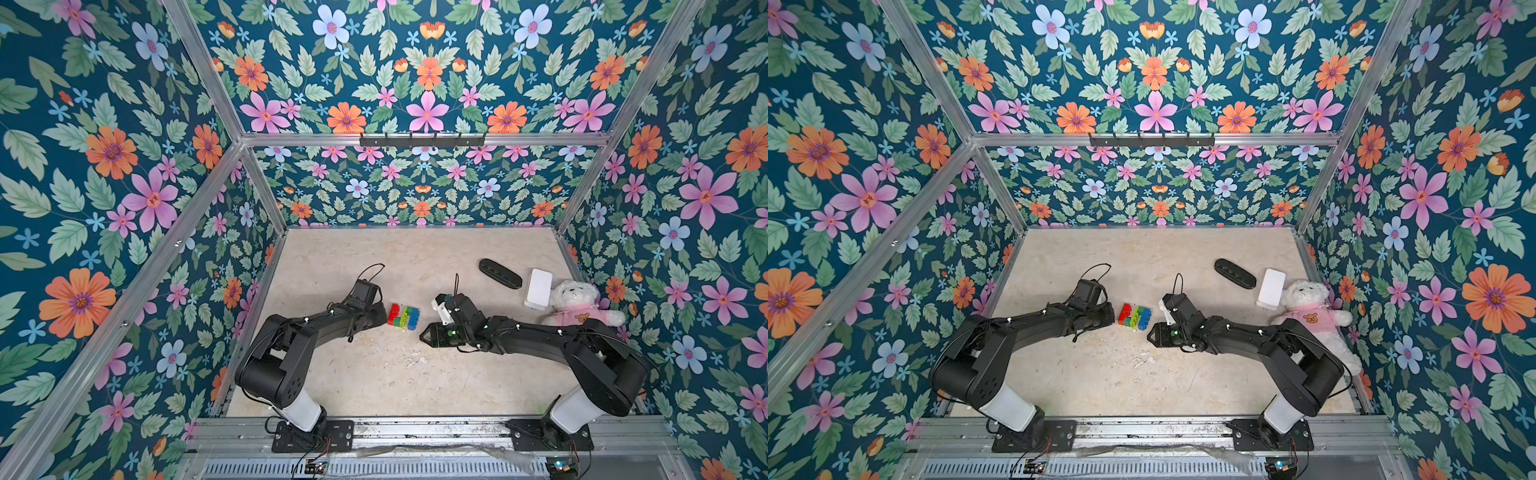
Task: Assemble the number 5 with lego
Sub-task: Adjust the lego brick at the center of the board.
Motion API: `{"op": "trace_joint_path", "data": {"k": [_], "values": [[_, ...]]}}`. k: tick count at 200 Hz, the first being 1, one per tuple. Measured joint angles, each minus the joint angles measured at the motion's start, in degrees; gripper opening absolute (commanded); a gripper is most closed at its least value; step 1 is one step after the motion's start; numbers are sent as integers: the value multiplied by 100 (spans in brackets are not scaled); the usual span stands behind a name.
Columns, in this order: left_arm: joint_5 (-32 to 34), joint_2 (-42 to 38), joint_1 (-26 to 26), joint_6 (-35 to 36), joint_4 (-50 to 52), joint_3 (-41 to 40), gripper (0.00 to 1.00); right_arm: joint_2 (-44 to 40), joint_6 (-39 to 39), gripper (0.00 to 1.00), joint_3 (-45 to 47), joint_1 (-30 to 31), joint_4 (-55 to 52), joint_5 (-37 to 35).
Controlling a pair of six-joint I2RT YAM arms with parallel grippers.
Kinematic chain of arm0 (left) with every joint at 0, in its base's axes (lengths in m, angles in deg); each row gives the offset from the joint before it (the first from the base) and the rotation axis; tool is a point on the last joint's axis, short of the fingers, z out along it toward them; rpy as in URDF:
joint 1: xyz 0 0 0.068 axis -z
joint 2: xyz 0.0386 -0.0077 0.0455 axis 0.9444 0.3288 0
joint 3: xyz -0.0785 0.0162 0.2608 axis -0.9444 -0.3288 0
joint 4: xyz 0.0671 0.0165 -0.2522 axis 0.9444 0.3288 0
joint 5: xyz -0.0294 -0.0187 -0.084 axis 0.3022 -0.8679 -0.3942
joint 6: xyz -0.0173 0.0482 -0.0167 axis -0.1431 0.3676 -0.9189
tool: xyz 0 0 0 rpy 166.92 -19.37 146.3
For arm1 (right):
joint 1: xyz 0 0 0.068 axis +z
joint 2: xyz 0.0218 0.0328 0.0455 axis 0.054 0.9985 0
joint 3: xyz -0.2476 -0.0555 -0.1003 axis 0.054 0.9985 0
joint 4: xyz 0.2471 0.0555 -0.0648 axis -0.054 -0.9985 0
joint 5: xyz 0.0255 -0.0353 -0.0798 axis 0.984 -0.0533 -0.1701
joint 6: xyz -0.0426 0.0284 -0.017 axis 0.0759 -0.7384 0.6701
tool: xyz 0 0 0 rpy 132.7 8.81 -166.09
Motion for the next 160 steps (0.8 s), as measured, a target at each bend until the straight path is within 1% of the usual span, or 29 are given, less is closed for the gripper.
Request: {"op": "trace_joint_path", "data": {"k": [28,59,117,160], "values": [[-26,72,44,-4,-304,-55,19,461,-249,45,28,92,461,85],[-85,98,282,-13,-490,-98,19,516,-369,45,144,109,772,118],[-118,-55,651,-267,-538,-282,18,308,-448,44,481,76,953,-11],[-151,-98,1239,-693,-599,-369,18,-396,-680,45,1196,-402,1128,-291]]}}
